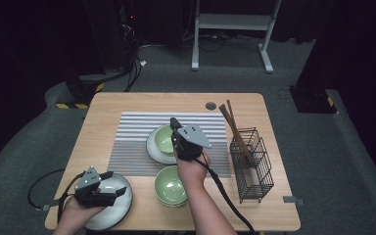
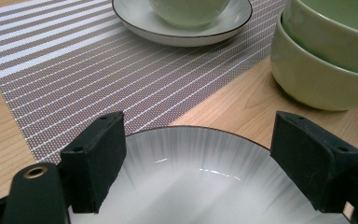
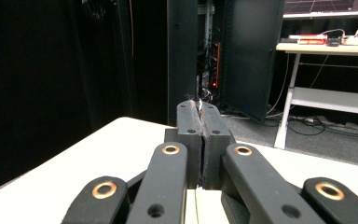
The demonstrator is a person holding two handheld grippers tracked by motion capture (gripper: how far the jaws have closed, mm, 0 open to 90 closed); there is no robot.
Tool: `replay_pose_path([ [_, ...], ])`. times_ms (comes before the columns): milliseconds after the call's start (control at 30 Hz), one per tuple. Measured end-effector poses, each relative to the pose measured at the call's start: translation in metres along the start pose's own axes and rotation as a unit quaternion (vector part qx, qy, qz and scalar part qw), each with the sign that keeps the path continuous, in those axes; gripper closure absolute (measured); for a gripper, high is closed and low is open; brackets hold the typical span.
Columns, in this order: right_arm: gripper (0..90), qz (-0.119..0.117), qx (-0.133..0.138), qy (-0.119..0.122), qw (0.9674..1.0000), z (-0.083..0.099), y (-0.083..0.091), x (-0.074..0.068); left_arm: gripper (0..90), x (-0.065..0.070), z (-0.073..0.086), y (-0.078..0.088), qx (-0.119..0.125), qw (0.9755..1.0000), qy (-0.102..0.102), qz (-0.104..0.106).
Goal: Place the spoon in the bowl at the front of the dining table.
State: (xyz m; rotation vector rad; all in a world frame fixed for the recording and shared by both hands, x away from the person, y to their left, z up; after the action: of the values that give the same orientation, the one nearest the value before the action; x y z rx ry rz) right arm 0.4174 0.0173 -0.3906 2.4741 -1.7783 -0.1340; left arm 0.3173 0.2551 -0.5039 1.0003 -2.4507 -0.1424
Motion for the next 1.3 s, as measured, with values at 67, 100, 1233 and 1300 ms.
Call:
replay_pose_path([
  [67, 88.5, -0.001, -0.004, 0.0, 1.0, 0.003, -0.001, -0.001, 18.3, 0.0, 0.0, 0.0, 0.004, 1.0, 0.003, -0.001],
  [100, 88.5, -0.001, -0.004, 0.002, 1.0, 0.004, -0.001, -0.001, 18.3, -0.001, 0.0, 0.0, 0.002, 1.0, 0.003, -0.002],
  [1233, 84.7, -0.012, -0.064, 0.024, 0.9975, 0.049, 0.018, 0.003, 19.5, 0.003, -0.002, 0.001, 0.006, 1.0, 0.001, 0.0],
  [1300, 83.5, -0.012, -0.069, 0.026, 0.9972, 0.05, 0.018, 0.004, 19.6, 0.002, -0.003, 0.001, 0.005, 1.0, -0.002, -0.002],
])
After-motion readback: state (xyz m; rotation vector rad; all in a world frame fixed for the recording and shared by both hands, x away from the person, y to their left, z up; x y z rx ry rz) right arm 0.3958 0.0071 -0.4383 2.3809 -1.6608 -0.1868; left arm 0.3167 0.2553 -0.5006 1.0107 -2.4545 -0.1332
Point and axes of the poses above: each handheld gripper's, and its own axes: y roughly backward along the jaws, z roughly out of its underside, x roughly to its right, the point moved 4 cm from there along -y, roughly forward along the jaws, and after that the axes turned 11 degrees about z, right-handed, at the moved point
